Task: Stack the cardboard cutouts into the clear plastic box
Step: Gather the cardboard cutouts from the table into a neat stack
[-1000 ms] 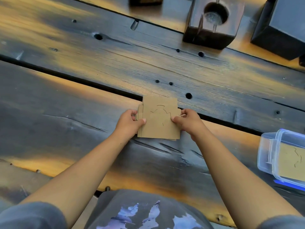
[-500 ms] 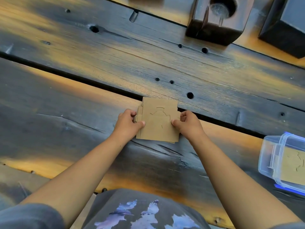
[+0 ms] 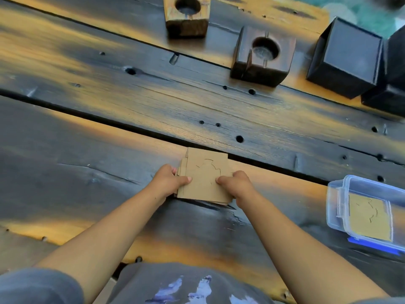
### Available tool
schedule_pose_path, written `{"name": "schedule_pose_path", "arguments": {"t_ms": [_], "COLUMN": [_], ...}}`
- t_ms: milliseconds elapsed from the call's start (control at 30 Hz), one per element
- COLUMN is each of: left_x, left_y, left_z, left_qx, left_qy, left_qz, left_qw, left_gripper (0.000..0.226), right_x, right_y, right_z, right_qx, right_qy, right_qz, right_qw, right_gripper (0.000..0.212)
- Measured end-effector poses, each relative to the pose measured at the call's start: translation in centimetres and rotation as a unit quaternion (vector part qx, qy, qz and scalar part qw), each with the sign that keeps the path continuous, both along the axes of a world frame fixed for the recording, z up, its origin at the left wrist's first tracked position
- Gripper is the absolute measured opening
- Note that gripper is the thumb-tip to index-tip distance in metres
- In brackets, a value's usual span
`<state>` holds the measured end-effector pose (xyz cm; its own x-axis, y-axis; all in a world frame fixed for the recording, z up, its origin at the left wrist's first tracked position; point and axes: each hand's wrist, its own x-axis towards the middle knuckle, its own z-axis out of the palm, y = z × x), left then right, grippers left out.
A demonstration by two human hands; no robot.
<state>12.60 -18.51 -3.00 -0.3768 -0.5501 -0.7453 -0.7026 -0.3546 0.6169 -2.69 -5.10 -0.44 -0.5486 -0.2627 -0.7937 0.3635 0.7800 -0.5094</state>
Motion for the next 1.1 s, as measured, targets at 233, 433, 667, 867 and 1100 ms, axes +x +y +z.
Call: {"name": "schedule_pose_path", "arguments": {"t_ms": [233, 433, 667, 867, 1100], "left_x": [2.1, 2.2, -1.5, -5.1, -8.5], "left_y": [4.3, 11.0, 23.9, 36.4, 44.1], "left_z": [4.1, 7.0, 9.3, 10.8, 12.8], "left_qx": [-0.051, -0.037, -0.040, -0.042, -0.042], "left_qy": [0.077, 0.117, 0.144, 0.158, 0.156], "left_qz": [-0.001, -0.015, -0.069, -0.068, -0.117], "left_qw": [0.996, 0.992, 0.986, 0.984, 0.980], "left_gripper": [0.036, 0.031, 0.033, 0.032, 0.032], "right_x": [1.5, 1.8, -0.6, -3.3, -5.4], "right_y": [5.6, 13.8, 28.3, 40.6, 49.3], "right_z": [4.1, 7.0, 9.7, 11.3, 12.6], "right_qx": [-0.076, -0.100, -0.118, -0.149, -0.157], "right_qy": [0.052, 0.093, 0.102, 0.122, 0.135], "right_qz": [-0.016, -0.018, -0.068, -0.111, -0.148], "right_qw": [0.996, 0.990, 0.985, 0.975, 0.967], "right_gripper": [0.041, 0.035, 0.026, 0.021, 0.006]}}
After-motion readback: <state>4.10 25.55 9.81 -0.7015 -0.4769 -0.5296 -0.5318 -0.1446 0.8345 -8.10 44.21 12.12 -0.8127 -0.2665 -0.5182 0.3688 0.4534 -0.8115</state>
